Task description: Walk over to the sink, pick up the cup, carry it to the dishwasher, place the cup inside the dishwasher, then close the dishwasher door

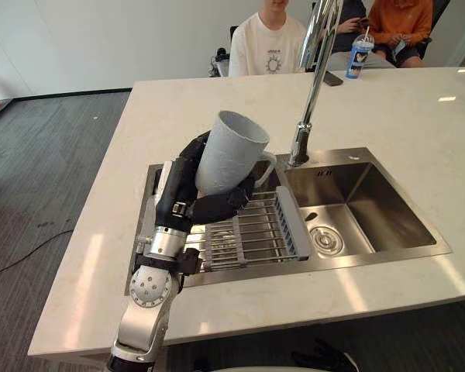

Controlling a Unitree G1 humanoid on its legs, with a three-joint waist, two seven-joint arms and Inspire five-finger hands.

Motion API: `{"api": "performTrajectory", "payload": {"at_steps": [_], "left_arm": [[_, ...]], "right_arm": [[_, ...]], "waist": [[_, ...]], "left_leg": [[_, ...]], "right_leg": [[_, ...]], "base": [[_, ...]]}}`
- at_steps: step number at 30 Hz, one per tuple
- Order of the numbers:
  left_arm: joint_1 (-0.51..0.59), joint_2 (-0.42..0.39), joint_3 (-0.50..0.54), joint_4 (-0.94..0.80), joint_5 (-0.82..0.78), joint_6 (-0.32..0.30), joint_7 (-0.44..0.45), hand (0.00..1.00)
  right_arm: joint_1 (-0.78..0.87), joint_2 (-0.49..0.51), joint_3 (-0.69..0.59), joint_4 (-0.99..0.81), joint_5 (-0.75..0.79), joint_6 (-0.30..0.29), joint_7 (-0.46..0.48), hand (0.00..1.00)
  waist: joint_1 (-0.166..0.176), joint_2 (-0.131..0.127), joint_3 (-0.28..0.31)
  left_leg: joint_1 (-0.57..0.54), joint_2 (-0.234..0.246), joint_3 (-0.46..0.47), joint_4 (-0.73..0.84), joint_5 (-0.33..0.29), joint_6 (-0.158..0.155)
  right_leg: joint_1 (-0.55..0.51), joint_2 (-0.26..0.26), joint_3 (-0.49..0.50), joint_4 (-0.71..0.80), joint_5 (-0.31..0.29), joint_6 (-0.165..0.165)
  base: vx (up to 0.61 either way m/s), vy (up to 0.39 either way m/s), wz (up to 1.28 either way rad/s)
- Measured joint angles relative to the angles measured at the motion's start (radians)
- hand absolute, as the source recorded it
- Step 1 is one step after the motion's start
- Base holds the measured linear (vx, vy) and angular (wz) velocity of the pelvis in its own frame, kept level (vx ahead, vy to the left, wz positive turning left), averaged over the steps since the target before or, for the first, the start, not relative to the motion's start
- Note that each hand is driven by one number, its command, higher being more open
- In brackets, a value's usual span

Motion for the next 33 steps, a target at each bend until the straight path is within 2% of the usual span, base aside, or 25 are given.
{"api": "performTrajectory", "payload": {"at_steps": [6, 11, 12, 14, 15, 16, 17, 18, 19, 20, 21, 22, 23, 24, 26, 28, 29, 30, 31, 32, 33], "left_arm": [[0.059, -0.016, -0.01, -0.01, -0.088, 0.0, -0.008, 0.3], [0.077, -0.023, -0.069, -0.069, -0.107, -0.014, -0.007, 0.3], [0.076, -0.028, -0.086, -0.088, -0.107, -0.015, -0.007, 0.3], [0.059, -0.034, -0.111, -0.117, -0.106, -0.02, -0.007, 0.3], [0.053, -0.036, -0.111, -0.12, -0.106, -0.02, -0.007, 0.3], [0.042, -0.041, -0.108, -0.126, -0.106, -0.02, -0.005, 0.3], [0.027, -0.065, -0.105, -0.127, -0.106, -0.035, -0.002, 0.3], [0.028, -0.075, -0.104, -0.129, -0.106, -0.044, 0.005, 0.3], [0.028, -0.077, -0.104, -0.132, -0.106, -0.049, 0.009, 0.3], [0.034, -0.077, -0.1, -0.146, -0.106, -0.06, 0.012, 0.3], [0.044, -0.076, -0.088, -0.17, -0.106, -0.069, 0.013, 0.3], [0.045, -0.076, -0.083, -0.178, -0.106, -0.075, 0.018, 0.3], [0.046, -0.084, -0.08, -0.184, -0.106, -0.082, 0.023, 0.3], [0.055, -0.096, -0.086, -0.186, -0.105, -0.082, 0.023, 0.3], [0.056, -0.1, -0.088, -0.182, -0.105, -0.082, 0.023, 0.3], [0.057, -0.107, -0.09, -0.163, -0.106, -0.081, 0.034, 0.3], [0.059, -0.105, -0.09, -0.156, -0.106, -0.081, 0.04, 0.3], [0.06, -0.103, -0.096, -0.156, -0.106, -0.08, 0.04, 0.3], [0.06, -0.093, -0.121, -0.16, -0.107, -0.082, 0.039, 0.3], [0.06, -0.091, -0.133, -0.16, -0.107, -0.086, 0.038, 0.3], [0.059, -0.091, -0.137, -0.16, -0.107, -0.087, 0.037, 0.3]], "right_arm": [[0.003, 0.013, 0.003, 0.001, 0.01, -0.003, -0.01, 0.9], [-0.021, 0.032, 0.007, -0.034, 0.009, -0.006, -0.038, 0.9], [-0.025, 0.039, 0.007, -0.062, 0.009, -0.007, -0.041, 0.9], [-0.03, 0.047, 0.02, -0.125, 0.008, -0.008, -0.051, 0.9], [-0.033, 0.045, 0.025, -0.134, 0.008, -0.009, -0.055, 0.9], [-0.041, 0.042, 0.026, -0.143, 0.008, -0.01, -0.058, 0.9], [-0.038, 0.045, 0.032, -0.171, 0.009, -0.012, -0.061, 0.9], [-0.03, 0.045, 0.038, -0.179, 0.009, -0.013, -0.06, 0.9], [-0.028, 0.047, 0.041, -0.182, 0.009, -0.012, -0.057, 0.9], [-0.025, 0.049, 0.045, -0.191, 0.009, -0.013, -0.056, 0.9], [-0.034, 0.049, 0.045, -0.195, 0.009, -0.016, -0.056, 0.9], [-0.041, 0.048, 0.045, -0.195, 0.009, -0.019, -0.059, 0.9], [-0.06, 0.036, 0.046, -0.194, 0.009, -0.02, -0.066, 0.9], [-0.08, 0.024, 0.047, -0.194, 0.009, -0.02, -0.073, 0.9], [-0.115, 0.022, 0.047, -0.18, 0.011, -0.033, -0.078, 0.9], [-0.144, 0.007, 0.047, -0.153, 0.013, -0.042, -0.082, 0.9], [-0.149, 0.0, 0.04, -0.15, 0.023, -0.043, -0.088, 0.9], [-0.142, -0.002, 0.034, -0.149, 0.032, -0.044, -0.094, 0.9], [-0.115, -0.008, 0.025, -0.148, 0.04, -0.044, -0.114, 0.9], [-0.099, -0.014, 0.02, -0.148, 0.042, -0.043, -0.122, 0.9], [-0.09, -0.019, 0.018, -0.15, 0.043, -0.043, -0.123, 0.9]], "waist": [[0.022, -0.022, -0.012], [0.045, -0.043, 0.003], [0.05, -0.05, 0.014], [0.052, -0.057, 0.038], [0.052, -0.055, 0.04], [0.06, -0.038, 0.042], [0.073, -0.028, 0.057], [0.079, -0.025, 0.058], [0.085, -0.027, 0.057], [0.105, -0.04, 0.047], [0.126, -0.055, 0.036], [0.138, -0.062, 0.031], [0.165, -0.052, 0.029], [0.175, -0.03, 0.022], [0.167, -0.021, 0.034], [0.151, 0.011, 0.054], [0.14, 0.019, 0.06], [0.128, 0.01, 0.067], [0.123, 0.004, 0.072], [0.121, 0.0, 0.072], [0.117, -0.001, 0.072]], "left_leg": [[-0.001, -0.001, 0.018, 0.001, -0.002, 0.002], [-0.026, 0.007, 0.095, 0.019, -0.01, 0.013], [-0.043, 0.015, 0.108, 0.051, -0.026, 0.018], [-0.098, 0.031, 0.122, 0.16, -0.088, 0.035], [-0.107, 0.033, 0.126, 0.18, -0.093, 0.045], [-0.125, 0.05, 0.134, 0.194, -0.099, 0.062], [-0.129, 0.052, 0.134, 0.209, -0.105, 0.068], [-0.13, 0.045, 0.122, 0.21, -0.099, 0.076], [-0.134, 0.039, 0.114, 0.212, -0.092, 0.088], [-0.152, 0.026, 0.103, 0.216, -0.082, 0.102], [-0.189, 0.01, 0.101, 0.228, -0.07, 0.108], [-0.216, 0.003, 0.102, 0.241, -0.063, 0.104], [-0.261, 0.002, 0.103, 0.257, -0.03, 0.09], [-0.303, 0.015, 0.093, 0.26, -0.006, 0.089], [-0.341, 0.023, 0.062, 0.273, 0.024, 0.082], [-0.353, 0.046, 0.017, 0.267, 0.072, 0.063], [-0.353, 0.043, -0.031, 0.224, 0.132, -0.01], [-0.364, 0.045, -0.043, 0.243, 0.116, -0.015], [-0.39, 0.045, -0.041, 0.428, -0.004, 0.051], [-0.382, 0.047, -0.035, 0.535, -0.081, 0.065], [-0.37, 0.051, -0.028, 0.588, -0.133, 0.059]], "right_leg": [[-0.012, -0.001, 0.021, -0.002, 0.007, 0.004], [-0.068, -0.003, 0.096, 0.007, 0.044, 0.025], [-0.084, -0.004, 0.107, 0.017, 0.053, 0.036], [-0.136, -0.011, 0.065, 0.084, 0.064, 0.049], [-0.153, -0.012, 0.053, 0.109, 0.068, 0.056], [-0.166, -0.008, 0.042, 0.135, 0.059, 0.086], [-0.217, -0.024, 0.009, 0.429, -0.053, 0.082], [-0.212, -0.032, 0.001, 0.562, -0.108, 0.103], [-0.199, -0.033, 0.001, 0.619, -0.128, 0.116], [-0.164, -0.033, 0.001, 0.666, -0.144, 0.127], [-0.132, -0.032, 0.002, 0.637, -0.14, 0.125], [-0.114, -0.032, 0.002, 0.587, -0.132, 0.108], [-0.098, -0.02, -0.003, 0.481, -0.178, 0.057], [-0.083, 0.003, -0.009, 0.388, -0.194, 0.028], [-0.028, 0.03, -0.016, 0.255, -0.219, -0.017], [0.004, 0.081, -0.016, 0.195, -0.201, -0.048], [0.004, 0.091, -0.052, 0.181, -0.184, -0.085], [0.004, 0.09, -0.077, 0.176, -0.178, -0.105], [-0.002, 0.074, -0.115, 0.181, -0.167, -0.124], [-0.009, 0.058, -0.126, 0.187, -0.162, -0.123], [-0.012, 0.046, -0.136, 0.189, -0.155, -0.118]], "base": [[-0.01, 0.011, -0.1], [-0.02, 0.044, -0.44], [-0.07, 0.043, -0.37], [-0.12, 0.048, -0.31], [-0.16, 0.047, -0.2], [-0.17, 0.055, -0.11], [-0.18, 0.052, 0.07], [-0.13, 0.033, 0.22], [-0.13, -0.003, 0.36], [-0.14, -0.039, 0.33], [-0.15, -0.052, 0.26], [-0.17, -0.056, 0.11], [-0.18, -0.032, 0.07], [-0.18, -0.037, 0.11], [-0.23, -0.074, 0.34], [-0.36, -0.082, 0.47], [-0.31, -0.032, 0.57], [-0.45, -0.043, 0.86], [-0.32, -0.016, 0.71], [-0.37, -0.004, 0.59], [-0.29, 0.096, 0.58]]}}
